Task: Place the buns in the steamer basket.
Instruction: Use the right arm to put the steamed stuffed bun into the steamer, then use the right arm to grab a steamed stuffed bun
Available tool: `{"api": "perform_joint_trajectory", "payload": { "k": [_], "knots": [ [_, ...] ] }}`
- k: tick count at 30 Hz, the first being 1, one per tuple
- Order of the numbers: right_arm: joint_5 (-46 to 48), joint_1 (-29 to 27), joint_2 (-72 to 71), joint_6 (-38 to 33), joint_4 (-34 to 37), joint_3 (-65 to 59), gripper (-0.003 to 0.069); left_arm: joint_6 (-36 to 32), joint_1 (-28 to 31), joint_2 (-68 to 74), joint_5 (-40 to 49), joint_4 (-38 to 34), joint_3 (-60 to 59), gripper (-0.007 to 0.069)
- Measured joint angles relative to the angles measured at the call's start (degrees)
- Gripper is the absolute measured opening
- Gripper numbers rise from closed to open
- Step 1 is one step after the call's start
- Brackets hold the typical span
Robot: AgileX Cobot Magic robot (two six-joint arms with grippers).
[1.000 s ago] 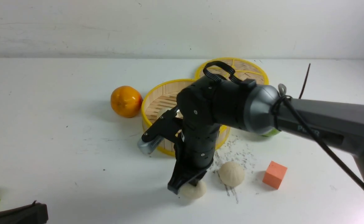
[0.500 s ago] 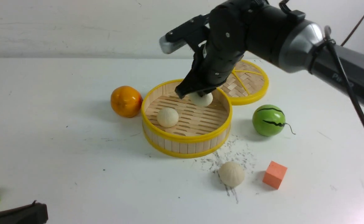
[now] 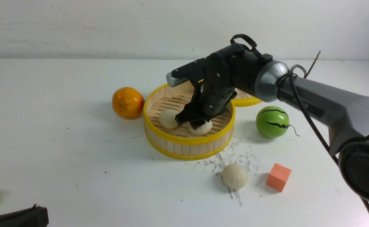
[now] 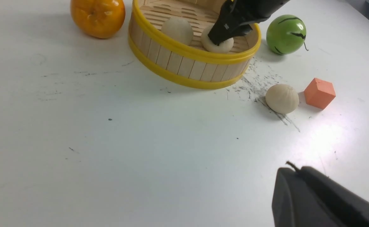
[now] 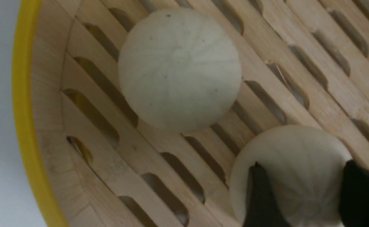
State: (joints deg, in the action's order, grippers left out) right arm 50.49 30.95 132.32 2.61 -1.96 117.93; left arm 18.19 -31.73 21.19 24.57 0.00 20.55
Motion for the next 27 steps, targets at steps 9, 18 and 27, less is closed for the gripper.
{"api": "perform_joint_trajectory", "payload": {
  "k": [9, 18, 27],
  "knots": [
    [16.7, 0.0, -5.6, -0.3, -0.9, 9.3, 0.0605, 0.0, 0.0, 0.0, 0.2, 0.0, 0.0, 0.0021],
    [20.8, 0.0, -17.9, -2.0, -2.2, 4.4, 0.0531, 0.0, 0.0, 0.0, 0.1, 0.0, 0.0, 0.0029],
    [20.5, 0.0, -24.3, -1.6, 2.0, -21.0, 0.0517, 0.0, 0.0, 0.0, 0.1, -0.9, 0.0, 0.0035]
  ]
}}
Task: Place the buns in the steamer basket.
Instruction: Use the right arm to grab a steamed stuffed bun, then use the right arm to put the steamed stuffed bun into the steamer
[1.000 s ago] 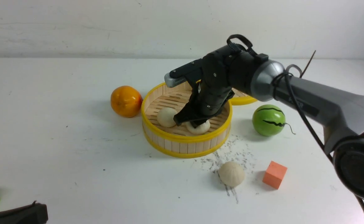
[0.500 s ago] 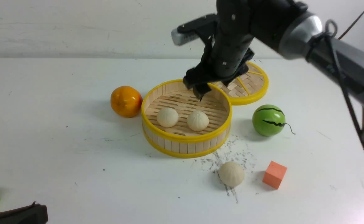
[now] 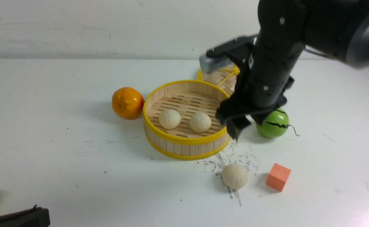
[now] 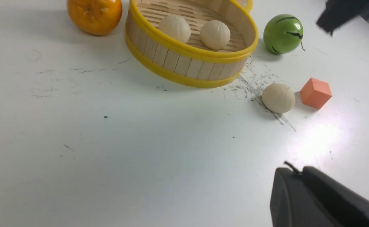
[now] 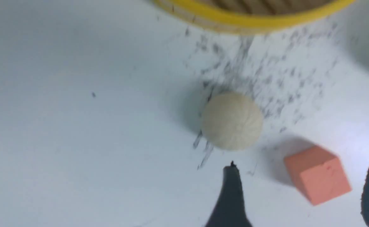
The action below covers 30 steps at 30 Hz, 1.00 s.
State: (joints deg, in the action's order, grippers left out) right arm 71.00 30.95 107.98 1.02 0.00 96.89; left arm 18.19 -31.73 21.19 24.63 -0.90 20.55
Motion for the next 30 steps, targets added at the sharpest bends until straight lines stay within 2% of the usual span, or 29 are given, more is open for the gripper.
{"api": "perform_joint_trajectory", "payload": {
  "k": [2, 9, 14, 17, 20, 22, 24, 25, 26, 30],
  "knots": [
    [-1.6, 0.0, 0.1, 0.4, 0.0, -4.4, 0.0517, 0.0, 0.0, 0.0, 0.0, 0.0, 0.0, 0.0036],
    [-17.8, 0.0, 1.5, 6.1, -1.6, -14.1, 0.0516, 0.1, 0.0, 0.0, -0.1, -0.4, 0.0, 0.0038],
    [-22.0, 0.0, 4.1, 7.4, -2.7, -14.3, 0.0516, 0.1, 0.0, 0.0, -0.1, -0.5, 0.0, 0.0039],
    [-22.5, 0.0, 5.6, 7.4, -2.7, -14.3, 0.049, 0.1, 0.0, 0.0, -0.1, -0.5, 0.0, 0.0043],
    [-22.2, 0.0, 6.2, 6.6, -2.7, -14.3, 0.0353, 0.1, 0.0, 0.0, -0.1, -0.5, 0.0, 0.0048],
    [-21.6, 0.0, 6.2, 5.5, -2.7, -13.9, 0.0239, 0.1, 0.0, 0.0, -0.1, -0.5, 0.0, 0.005],
    [-19.5, 0.0, 6.2, 3.9, -2.7, -12.2, 0.0084, 0.1, 0.0, 0.0, -0.1, -0.5, 0.0, 0.0052],
    [-18.3, 0.0, 6.2, 3.2, -2.7, -10.7, 0.0038, 0.1, 0.0, 0.0, -0.1, -0.5, 0.0, 0.0053],
    [-17.1, 0.0, 6.2, 2.7, -2.7, -8.9, 0.0019, 0.1, 0.0, 0.0, -0.1, -0.5, 0.0, 0.0054],
    [-15.5, 0.0, 6.2, 1.8, -3.1, 0.7, 0.0014, 0.1, 0.0, 0.0, -0.2, -0.5, 0.0, 0.0057]
  ]
}}
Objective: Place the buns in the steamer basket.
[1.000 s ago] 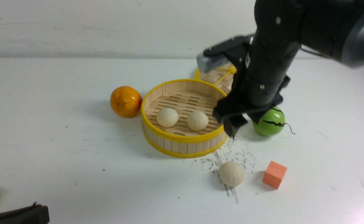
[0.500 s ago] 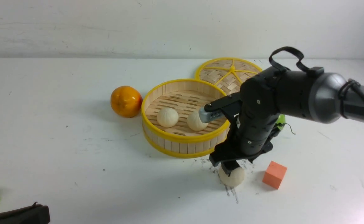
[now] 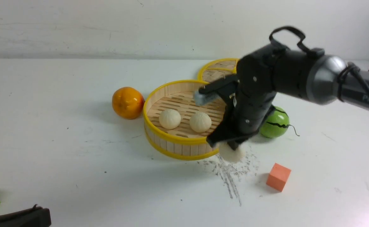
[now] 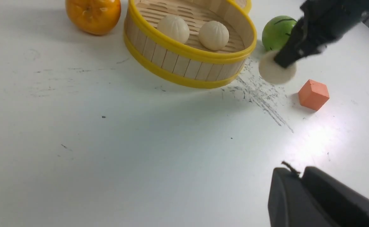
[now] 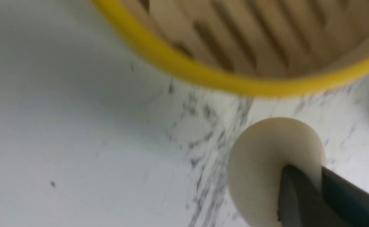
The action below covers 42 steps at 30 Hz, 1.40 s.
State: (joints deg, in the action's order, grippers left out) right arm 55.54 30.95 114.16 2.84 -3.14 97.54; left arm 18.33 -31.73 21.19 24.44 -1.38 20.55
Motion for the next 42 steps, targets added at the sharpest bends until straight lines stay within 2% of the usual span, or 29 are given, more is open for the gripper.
{"api": "perform_joint_trajectory", "payload": {
  "k": [6, 12, 16, 18, 20, 21, 22, 25, 28, 31, 34, 37, 39, 40, 42],
  "knots": [
    [-4.5, -1.1, 2.3, -0.2, -1.0, 14.3, 0.0014, 0.0, 0.0, 0.0, -0.1, 0.1, 0.0, 0.0062],
    [-8.5, -2.9, 8.3, 0.7, -1.1, 19.3, 0.0018, 0.0, 0.0, 0.0, -0.1, 0.1, 0.0, 0.0068],
    [-12.3, -3.5, 13.8, 3.4, -1.1, 20.4, 0.0049, 0.0, 0.0, 0.0, -0.1, 0.1, 0.0, 0.0071],
    [-15.2, -3.6, 16.5, 5.2, -1.1, 20.6, 0.0098, 0.0, 0.0, 0.0, 0.0, 0.1, 0.0, 0.0071],
    [-17.1, -4.0, 18.1, 6.8, -0.9, 20.6, 0.0176, 0.0, 0.0, 0.0, 0.2, 0.1, 0.0, 0.0071],
    [-17.1, -4.1, 18.3, 6.8, -0.9, 20.6, 0.0185, 0.0, 0.0, 0.0, 0.3, 0.1, 0.0, 0.0071],
    [-17.5, -4.5, 19.0, 7.9, -0.9, 20.6, 0.0256, 0.0, 0.0, 0.0, 0.3, 0.1, 0.0, 0.0073],
    [-17.4, -5.1, 19.3, 8.8, -0.8, 20.6, 0.039, 0.0, 0.0, 0.0, 0.3, 0.1, 0.0, 0.0076],
    [-15.6, -5.3, 19.0, 8.9, -0.5, 21.6, 0.0484, 0.0, 0.0, 0.0, 0.3, 0.1, 0.0, 0.0079],
    [-11.1, -5.3, 17.5, 8.9, 0.1, 23.2, 0.0528, 0.0, 0.0, 0.0, 0.4, 0.1, 0.0, 0.0083],
    [-6.2, -5.3, 15.0, 8.2, 1.2, 25.7, 0.0521, 0.0, 0.0, 0.0, 0.4, 0.1, 0.0, 0.0085],
    [-1.3, -5.3, 11.3, 5.4, 2.7, 28.1, 0.0472, 0.0, 0.0, 0.0, 0.4, 0.1, 0.0, 0.0089],
    [4.2, -5.3, 6.1, -0.2, 5.3, 30.1, 0.0368, 0.0, 0.0, 0.0, 0.4, 0.1, 0.0, 0.0091],
    [4.2, -5.3, 5.7, -0.2, 5.5, 30.2, 0.0358, 0.0, 0.0, 0.0, 0.4, 0.1, 0.0, 0.0091],
    [11.0, -5.3, -0.8, -7.9, 8.7, 30.8, 0.0208, 0.0, 0.0, 0.0, 0.4, 0.1, 0.0, 0.0092]
  ]
}}
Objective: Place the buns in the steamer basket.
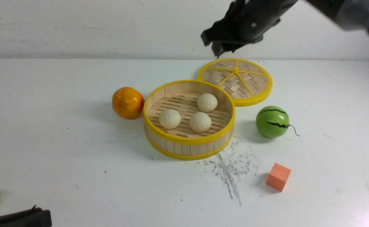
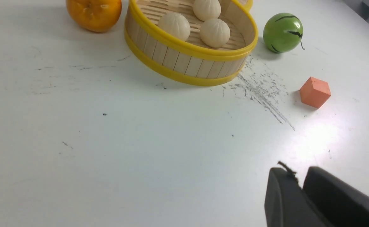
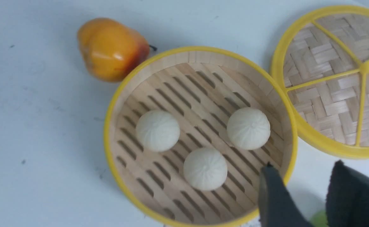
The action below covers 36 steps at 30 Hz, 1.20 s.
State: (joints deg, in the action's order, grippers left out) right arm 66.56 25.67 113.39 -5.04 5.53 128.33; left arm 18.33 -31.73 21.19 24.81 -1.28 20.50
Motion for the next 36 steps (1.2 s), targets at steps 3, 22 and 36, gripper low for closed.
{"api": "perform_joint_trajectory", "payload": {
  "k": [3, 22, 36],
  "knots": [
    [4.5, 0.0, -6.1, -5.2, 2.2, 0.0, 0.0055, 0.0, 0.0, 0.0, 0.0, 0.0, 0.0, 0.0092],
    [-3.2, 0.1, -55.5, -6.2, 7.0, -46.4, -0.0018, 0.0, 0.0, 0.0, 0.4, 0.0, 0.0, 0.0117],
    [-6.4, 0.1, -72.6, -5.9, 7.2, -68.8, -0.001, 0.0, 0.0, 0.0, 0.6, 0.1, 0.0, 0.0127]
  ]
}}
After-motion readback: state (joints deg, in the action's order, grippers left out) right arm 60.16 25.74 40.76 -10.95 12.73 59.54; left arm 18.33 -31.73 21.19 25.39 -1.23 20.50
